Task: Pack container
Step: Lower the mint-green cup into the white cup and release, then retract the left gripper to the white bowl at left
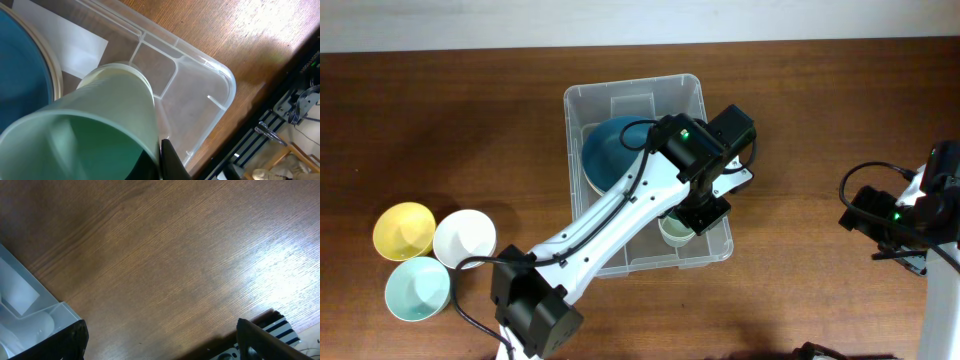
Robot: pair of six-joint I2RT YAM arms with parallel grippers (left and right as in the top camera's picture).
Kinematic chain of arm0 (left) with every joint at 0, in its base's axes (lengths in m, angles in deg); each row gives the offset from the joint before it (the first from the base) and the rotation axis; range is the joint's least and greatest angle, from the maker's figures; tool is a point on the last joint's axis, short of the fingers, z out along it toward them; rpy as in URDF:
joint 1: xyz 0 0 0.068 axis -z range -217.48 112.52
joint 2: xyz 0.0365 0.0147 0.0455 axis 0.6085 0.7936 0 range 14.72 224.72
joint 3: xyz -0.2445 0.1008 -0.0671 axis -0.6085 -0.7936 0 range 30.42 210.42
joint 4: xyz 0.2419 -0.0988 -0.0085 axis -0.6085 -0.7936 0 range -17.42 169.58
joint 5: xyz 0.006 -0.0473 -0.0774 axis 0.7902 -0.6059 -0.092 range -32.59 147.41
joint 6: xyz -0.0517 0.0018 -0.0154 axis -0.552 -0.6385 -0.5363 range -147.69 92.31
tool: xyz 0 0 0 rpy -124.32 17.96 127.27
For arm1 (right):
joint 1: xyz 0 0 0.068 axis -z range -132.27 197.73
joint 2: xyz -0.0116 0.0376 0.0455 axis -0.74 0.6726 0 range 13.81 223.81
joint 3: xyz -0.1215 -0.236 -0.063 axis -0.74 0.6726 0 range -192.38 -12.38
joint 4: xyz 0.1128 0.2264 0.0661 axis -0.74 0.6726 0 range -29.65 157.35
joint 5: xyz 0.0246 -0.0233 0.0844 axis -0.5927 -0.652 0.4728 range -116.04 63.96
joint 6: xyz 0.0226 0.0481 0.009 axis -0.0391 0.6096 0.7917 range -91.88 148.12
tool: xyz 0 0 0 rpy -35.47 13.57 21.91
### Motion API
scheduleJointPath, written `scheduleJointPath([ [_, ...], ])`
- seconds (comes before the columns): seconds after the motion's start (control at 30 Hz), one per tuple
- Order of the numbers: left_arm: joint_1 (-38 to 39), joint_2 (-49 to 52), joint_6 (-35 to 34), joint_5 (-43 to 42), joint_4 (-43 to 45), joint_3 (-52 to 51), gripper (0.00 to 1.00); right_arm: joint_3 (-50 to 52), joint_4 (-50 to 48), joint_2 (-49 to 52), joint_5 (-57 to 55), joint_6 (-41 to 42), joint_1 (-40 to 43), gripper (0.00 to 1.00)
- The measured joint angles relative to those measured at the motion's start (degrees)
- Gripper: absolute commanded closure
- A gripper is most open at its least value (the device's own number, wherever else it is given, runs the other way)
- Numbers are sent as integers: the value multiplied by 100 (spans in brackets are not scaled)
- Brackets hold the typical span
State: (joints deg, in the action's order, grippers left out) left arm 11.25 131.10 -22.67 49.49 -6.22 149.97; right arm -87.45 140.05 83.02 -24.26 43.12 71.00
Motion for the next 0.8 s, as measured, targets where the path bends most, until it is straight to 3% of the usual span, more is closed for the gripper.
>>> scheduleJointPath([
  [0.17,0,0,35,26,7,0,57,0,0,0,0,2,0,10],
  [0.63,-37,0,-11,435,11,0,51,0,20,0,0,-2,0,10],
  [0.8,-601,-44,-354,949,15,20,49,0,31,0,2,0,0,9],
])
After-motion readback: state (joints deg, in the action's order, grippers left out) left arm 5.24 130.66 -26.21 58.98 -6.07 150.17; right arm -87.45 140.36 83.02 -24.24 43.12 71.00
